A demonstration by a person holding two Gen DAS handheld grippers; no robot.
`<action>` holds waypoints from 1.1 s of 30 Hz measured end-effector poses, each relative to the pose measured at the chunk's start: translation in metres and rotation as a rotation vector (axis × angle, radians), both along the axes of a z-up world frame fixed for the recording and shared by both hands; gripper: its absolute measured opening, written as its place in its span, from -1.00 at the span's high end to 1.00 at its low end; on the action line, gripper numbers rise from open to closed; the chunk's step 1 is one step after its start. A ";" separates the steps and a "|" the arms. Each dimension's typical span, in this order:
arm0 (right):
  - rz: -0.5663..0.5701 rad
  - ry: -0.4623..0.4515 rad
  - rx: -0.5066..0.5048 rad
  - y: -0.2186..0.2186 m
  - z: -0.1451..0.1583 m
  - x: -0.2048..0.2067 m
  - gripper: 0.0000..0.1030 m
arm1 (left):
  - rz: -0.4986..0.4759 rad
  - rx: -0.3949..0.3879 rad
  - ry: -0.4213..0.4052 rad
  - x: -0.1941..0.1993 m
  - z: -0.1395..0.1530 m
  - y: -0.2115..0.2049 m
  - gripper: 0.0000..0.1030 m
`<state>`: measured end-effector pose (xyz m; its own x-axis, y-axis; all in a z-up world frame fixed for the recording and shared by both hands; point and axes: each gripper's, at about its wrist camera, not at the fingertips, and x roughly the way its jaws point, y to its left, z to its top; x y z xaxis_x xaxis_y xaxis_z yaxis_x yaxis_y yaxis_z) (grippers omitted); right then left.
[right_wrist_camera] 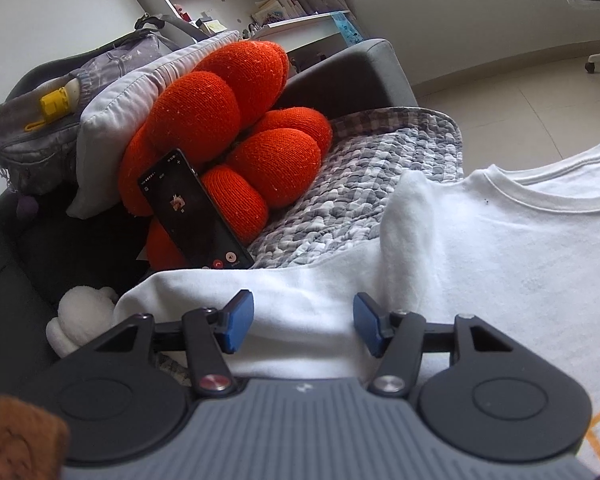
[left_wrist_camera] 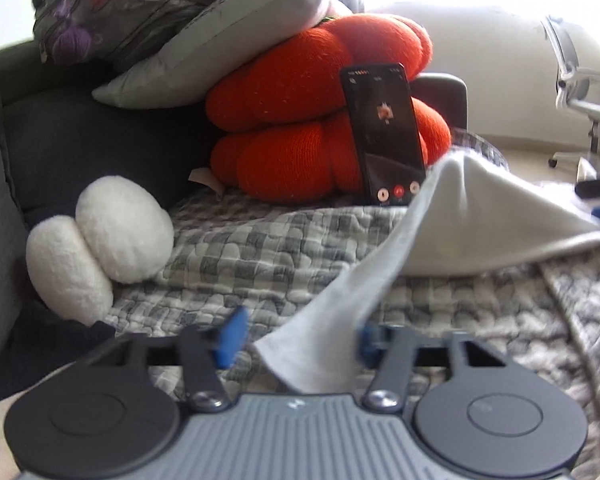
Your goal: Fold clothes
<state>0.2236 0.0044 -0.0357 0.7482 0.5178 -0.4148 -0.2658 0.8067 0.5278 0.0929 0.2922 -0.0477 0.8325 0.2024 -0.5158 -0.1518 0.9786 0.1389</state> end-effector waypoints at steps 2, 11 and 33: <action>-0.007 0.003 0.009 -0.003 0.001 0.001 -0.15 | 0.011 -0.051 0.022 0.003 0.006 0.005 0.70; -0.035 0.003 0.056 -0.013 0.004 0.001 -0.15 | 0.054 -0.389 0.177 0.018 0.051 0.038 0.92; -0.002 -0.043 0.036 -0.006 0.010 0.002 -0.15 | 0.271 -0.554 0.602 0.095 0.083 0.112 0.83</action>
